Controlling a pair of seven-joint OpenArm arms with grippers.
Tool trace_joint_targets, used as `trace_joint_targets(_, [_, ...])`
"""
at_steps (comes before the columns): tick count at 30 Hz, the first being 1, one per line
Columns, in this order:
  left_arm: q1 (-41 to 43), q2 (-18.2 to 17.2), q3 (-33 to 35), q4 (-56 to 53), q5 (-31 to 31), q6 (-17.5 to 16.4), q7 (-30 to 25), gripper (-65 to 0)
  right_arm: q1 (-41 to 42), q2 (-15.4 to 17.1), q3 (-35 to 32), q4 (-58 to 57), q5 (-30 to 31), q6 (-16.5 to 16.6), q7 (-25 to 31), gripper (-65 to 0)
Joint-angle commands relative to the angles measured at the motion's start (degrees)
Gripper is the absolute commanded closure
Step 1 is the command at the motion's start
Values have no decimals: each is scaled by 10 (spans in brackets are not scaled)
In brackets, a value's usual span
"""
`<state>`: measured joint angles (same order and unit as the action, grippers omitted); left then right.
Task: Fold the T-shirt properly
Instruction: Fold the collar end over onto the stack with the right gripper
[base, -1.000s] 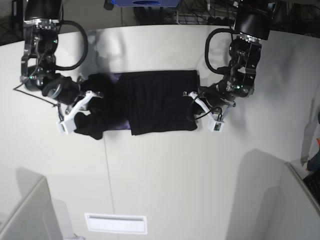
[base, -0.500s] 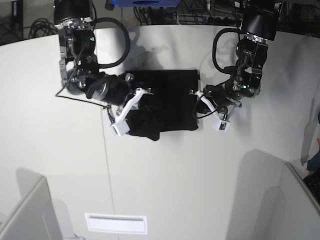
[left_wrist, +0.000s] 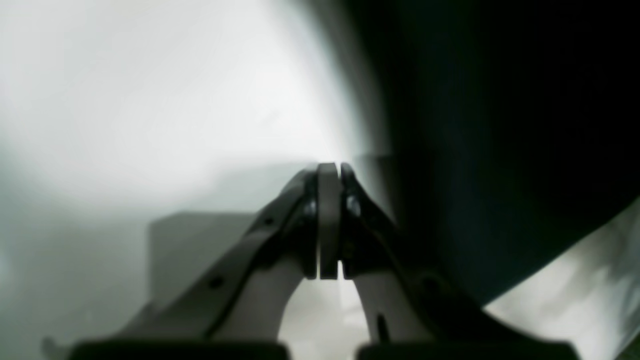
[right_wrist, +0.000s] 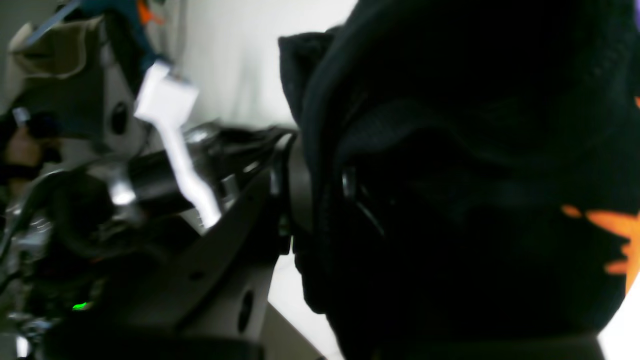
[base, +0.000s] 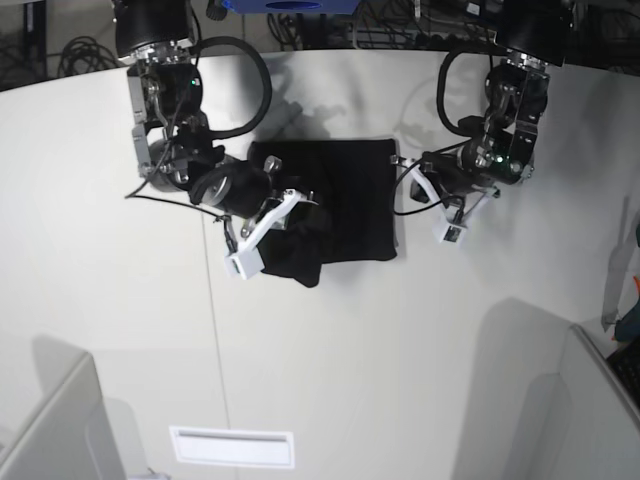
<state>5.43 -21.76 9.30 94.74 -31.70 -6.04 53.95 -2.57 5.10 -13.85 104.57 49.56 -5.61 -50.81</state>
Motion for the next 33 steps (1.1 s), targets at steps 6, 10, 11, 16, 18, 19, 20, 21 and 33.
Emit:
trace_joint_targets(6, [73,-32,-91,53,-4,-6,17,0,7,-13,-58,-11,-65,0,55,0])
trace_joint_targets(10, [108,-44,-137,56,-4,-17,17,0,8,-37,-69,-46,-82,0,64,0])
trace_joint_targets(11, [113,-44,-148,56,-4,-31,17,0,8,-44,-69,-50,-85,0,65,0])
trace_joint_targets(16, [145,-40,-222,54,-4,-110,17,0,9,-75,-69,-71,-110,0,61,0])
trace_joint_targets(18, [149,-40,-231,54,-4,-111,17,0,9,-78,-69,-77,-110,0,59,0])
trace_joint_targets(19, [149,-40,-233,54,-4,-111,17,0,9,-79,-69,-77,-109,0,59,0])
trace_joint_targets(20, [149,-40,-234,54,-3,-111,17,0,9,-79,-70,-77,-109,0,54,0])
trace_joint_targets(21, [149,-40,-235,54,-3,-111,17,0,9,-80,-75,-77,-109,0,46,0])
trace_joint_targets(33, [149,-43,-251,54,-2,-111,17,0,40,-79,-171,-77,-113,-2,43,-369])
